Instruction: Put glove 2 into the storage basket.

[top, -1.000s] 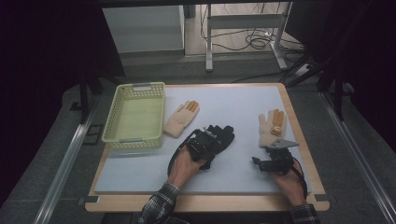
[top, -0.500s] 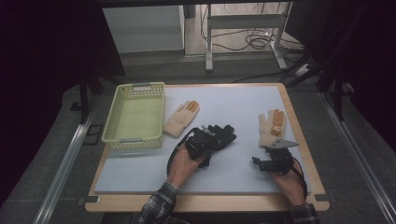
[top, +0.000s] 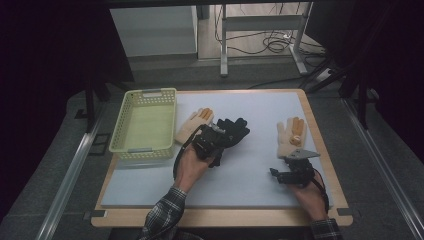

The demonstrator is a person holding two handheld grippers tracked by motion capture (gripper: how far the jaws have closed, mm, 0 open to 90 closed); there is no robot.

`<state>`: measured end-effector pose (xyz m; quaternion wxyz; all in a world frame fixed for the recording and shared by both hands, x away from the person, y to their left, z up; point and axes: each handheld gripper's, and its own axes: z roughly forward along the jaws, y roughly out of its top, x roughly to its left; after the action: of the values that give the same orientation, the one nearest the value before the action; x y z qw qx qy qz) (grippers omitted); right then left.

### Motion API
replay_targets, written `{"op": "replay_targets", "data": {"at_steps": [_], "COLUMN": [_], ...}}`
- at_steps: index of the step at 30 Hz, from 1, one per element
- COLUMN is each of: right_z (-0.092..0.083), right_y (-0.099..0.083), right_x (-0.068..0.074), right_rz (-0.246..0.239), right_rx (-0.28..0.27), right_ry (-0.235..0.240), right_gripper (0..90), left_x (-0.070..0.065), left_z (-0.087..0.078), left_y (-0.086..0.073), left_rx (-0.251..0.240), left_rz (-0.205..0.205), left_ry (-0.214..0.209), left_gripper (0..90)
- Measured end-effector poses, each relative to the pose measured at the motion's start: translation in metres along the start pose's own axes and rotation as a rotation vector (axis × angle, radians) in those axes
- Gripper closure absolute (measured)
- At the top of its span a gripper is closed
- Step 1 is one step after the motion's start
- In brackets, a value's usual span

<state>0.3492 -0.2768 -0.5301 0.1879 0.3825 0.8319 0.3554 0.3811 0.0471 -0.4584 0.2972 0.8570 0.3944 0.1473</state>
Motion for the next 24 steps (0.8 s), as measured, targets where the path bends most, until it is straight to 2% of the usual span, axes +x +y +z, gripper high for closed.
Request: {"op": "replay_targets", "data": {"at_steps": [13,14,19,20,21,24], "right_z": [0.0,0.0,0.0,0.0,0.0,0.0], "right_y": [0.0,0.0,0.0,0.0,0.0,0.0], "right_x": [0.0,0.0,0.0,0.0,0.0,0.0], "right_rz": [-0.002,-0.002,-0.004,-0.004,-0.005,-0.004], "right_rx": [-0.001,-0.001,-0.002,-0.002,-0.002,-0.002], "right_ry": [-0.001,-0.001,-0.002,-0.002,-0.002,-0.002], "right_gripper": [24.3,24.3,24.3,24.3,24.3,24.3], "left_x": [0.035,0.042,0.063,0.063,0.072,0.086], "left_z": [-0.031,-0.036,-0.049,-0.049,-0.053,-0.06], "left_y": [0.007,0.008,0.008,0.008,0.006,0.003], "left_rx": [-0.024,-0.025,-0.035,-0.035,-0.035,-0.035], "left_rz": [-0.066,-0.08,-0.126,-0.126,-0.143,-0.177], "left_ry": [0.058,0.068,0.096,0.096,0.115,0.139], "left_gripper": [64.3,64.3,64.2,64.2,64.2,64.2]}}
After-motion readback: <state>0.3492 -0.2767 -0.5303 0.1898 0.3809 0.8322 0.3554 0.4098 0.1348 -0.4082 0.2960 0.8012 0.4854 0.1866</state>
